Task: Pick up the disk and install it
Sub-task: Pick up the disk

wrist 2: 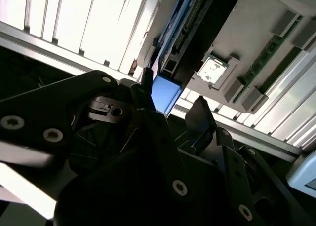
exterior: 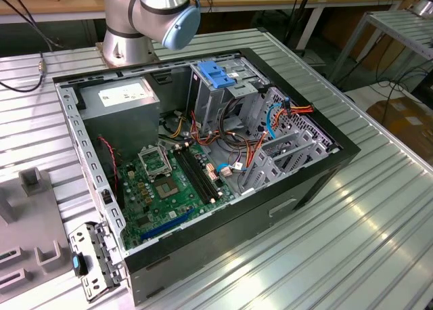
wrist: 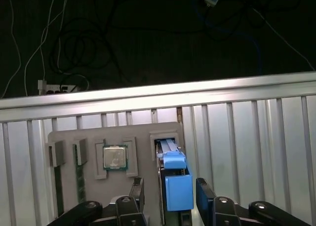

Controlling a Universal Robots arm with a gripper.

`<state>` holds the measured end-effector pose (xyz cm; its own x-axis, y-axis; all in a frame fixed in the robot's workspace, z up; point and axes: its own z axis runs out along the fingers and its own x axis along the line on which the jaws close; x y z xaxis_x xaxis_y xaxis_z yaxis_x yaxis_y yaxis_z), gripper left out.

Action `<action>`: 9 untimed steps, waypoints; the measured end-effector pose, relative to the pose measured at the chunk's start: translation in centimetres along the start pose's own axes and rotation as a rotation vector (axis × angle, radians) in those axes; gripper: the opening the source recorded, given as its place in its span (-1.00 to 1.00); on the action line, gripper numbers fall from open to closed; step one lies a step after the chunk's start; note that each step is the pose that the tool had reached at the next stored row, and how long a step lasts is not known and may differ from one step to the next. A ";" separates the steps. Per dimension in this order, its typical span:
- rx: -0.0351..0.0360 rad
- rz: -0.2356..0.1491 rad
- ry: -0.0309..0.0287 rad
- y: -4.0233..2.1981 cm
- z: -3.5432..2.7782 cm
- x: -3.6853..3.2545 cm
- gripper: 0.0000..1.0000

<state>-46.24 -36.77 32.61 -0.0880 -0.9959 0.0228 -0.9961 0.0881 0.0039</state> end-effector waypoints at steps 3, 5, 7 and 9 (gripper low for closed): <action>-0.0002 -0.008 -0.0031 0.15 0.41 0.00 0.08; 0.0001 -0.012 -0.0042 0.21 0.69 0.01 0.08; 0.0021 -0.019 -0.0044 0.24 0.98 0.00 0.08; 0.0032 -0.024 -0.0048 0.34 1.29 0.00 0.08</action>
<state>-46.58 -36.76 31.32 -0.0641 -0.9978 0.0179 -0.9979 0.0641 0.0012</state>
